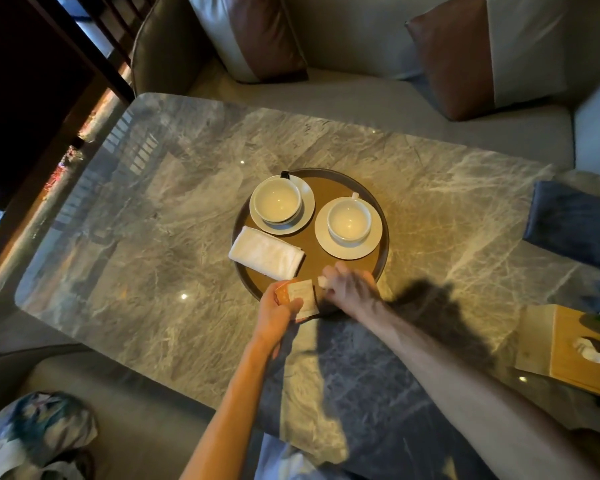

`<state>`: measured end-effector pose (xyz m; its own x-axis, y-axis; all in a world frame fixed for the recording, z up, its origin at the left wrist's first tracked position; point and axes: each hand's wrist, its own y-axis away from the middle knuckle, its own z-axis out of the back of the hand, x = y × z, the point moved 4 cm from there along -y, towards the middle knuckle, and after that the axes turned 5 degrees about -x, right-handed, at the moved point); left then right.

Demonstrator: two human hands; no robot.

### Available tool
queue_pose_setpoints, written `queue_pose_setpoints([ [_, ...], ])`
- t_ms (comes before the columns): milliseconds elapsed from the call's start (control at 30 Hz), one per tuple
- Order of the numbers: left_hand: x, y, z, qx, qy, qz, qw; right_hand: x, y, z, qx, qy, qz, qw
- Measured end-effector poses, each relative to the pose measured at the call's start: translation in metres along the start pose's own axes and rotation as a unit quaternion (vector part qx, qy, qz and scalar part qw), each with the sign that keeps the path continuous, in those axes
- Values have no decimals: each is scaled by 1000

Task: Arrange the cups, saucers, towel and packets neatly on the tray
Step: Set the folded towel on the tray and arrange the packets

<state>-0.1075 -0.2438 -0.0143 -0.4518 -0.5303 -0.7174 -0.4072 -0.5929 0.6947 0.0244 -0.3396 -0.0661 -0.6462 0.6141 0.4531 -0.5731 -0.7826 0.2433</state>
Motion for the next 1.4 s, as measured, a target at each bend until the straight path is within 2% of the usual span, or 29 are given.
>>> queue_pose_setpoints([
  [67,-6,8,3,27,50,29,998,-11,-1,8,-8,-105,-89,990],
  [100,-8,11,5,34,70,40,996,-14,3,11,0,-186,-141,972],
  [133,-10,13,5,39,86,47,994,-14,9,12,14,-310,-191,931],
  [200,-13,16,2,44,97,51,993,-11,25,12,35,-556,-270,786],
  [267,-13,21,-4,55,100,43,992,-12,41,13,64,-701,-279,653],
  [300,-13,23,-7,61,102,39,992,-12,47,15,82,-745,-269,605],
  [333,-13,25,-10,64,101,37,992,-12,53,16,97,-769,-261,575],
  [367,-12,27,-12,63,97,34,993,-12,57,18,100,-777,-257,565],
  [400,-11,27,-15,63,87,28,994,-12,60,19,95,-770,-251,579],
  [467,-6,27,-24,63,39,8,997,-15,65,21,63,-730,-238,638],
  [533,2,25,-34,62,-6,1,998,-18,70,22,35,-702,-232,672],
  [633,11,19,-49,76,-70,-7,995,-27,79,19,15,-694,-228,682],
  [700,15,20,-57,96,-101,-2,990,-37,88,18,-3,-675,-254,693],
  [767,19,24,-64,134,-110,-17,985,-49,99,17,-59,-631,-307,710],
  [867,27,32,-71,176,-26,-3,984,-60,119,26,-180,-547,-363,733],
  [1000,35,52,-86,244,-1,-25,969,-33,134,38,-264,-345,-255,864],
  [1033,35,58,-89,264,1,-33,964,-23,135,37,-259,-307,-230,886],
  [1100,35,65,-91,288,-2,-28,957,-10,133,37,-219,-276,-222,909],
  [1133,36,64,-93,298,-2,-13,955,-9,132,36,-192,-291,-231,908],
  [1167,36,62,-90,296,9,-3,955,-11,133,36,-173,-340,-245,892],
  [1200,37,58,-86,292,27,6,956,-12,133,39,-156,-422,-259,855],
  [1267,36,50,-78,291,53,27,955,-16,138,43,-133,-588,-277,748],
  [1300,33,46,-75,286,62,36,956,-20,141,46,-130,-637,-284,705],
  [1400,24,42,-72,259,100,68,958,-28,145,53,-109,-720,-297,617],
])
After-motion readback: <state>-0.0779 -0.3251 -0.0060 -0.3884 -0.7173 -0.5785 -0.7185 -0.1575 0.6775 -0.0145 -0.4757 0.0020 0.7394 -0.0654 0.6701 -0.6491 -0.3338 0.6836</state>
